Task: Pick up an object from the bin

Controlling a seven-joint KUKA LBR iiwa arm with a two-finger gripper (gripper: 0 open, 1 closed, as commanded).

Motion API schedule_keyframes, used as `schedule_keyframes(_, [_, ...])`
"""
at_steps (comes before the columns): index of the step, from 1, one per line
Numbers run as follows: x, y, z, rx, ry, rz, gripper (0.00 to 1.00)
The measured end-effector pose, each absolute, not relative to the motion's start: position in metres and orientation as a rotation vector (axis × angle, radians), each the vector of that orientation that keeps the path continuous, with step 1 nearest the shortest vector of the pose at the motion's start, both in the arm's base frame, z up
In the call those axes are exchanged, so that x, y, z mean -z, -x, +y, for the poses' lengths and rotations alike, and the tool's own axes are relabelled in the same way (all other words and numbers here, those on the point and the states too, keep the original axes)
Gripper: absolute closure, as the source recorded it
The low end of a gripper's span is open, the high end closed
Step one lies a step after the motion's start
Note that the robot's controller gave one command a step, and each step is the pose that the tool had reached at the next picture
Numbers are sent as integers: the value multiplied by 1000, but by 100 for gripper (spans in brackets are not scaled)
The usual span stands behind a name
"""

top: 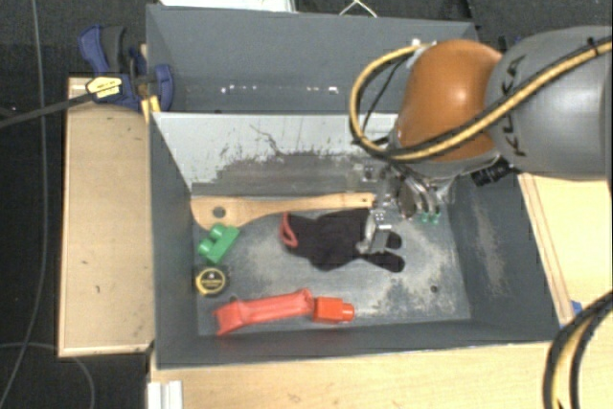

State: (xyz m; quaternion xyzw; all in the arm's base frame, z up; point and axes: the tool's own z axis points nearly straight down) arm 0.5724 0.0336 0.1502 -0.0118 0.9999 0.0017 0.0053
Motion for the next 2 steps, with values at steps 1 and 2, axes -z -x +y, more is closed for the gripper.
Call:
schedule_keyframes(1, [-120, -569, 31, -2, 47, 3126, 0])
schedule_keyframes(2, [-68, -556, 56, -9, -73, 3137, 0])
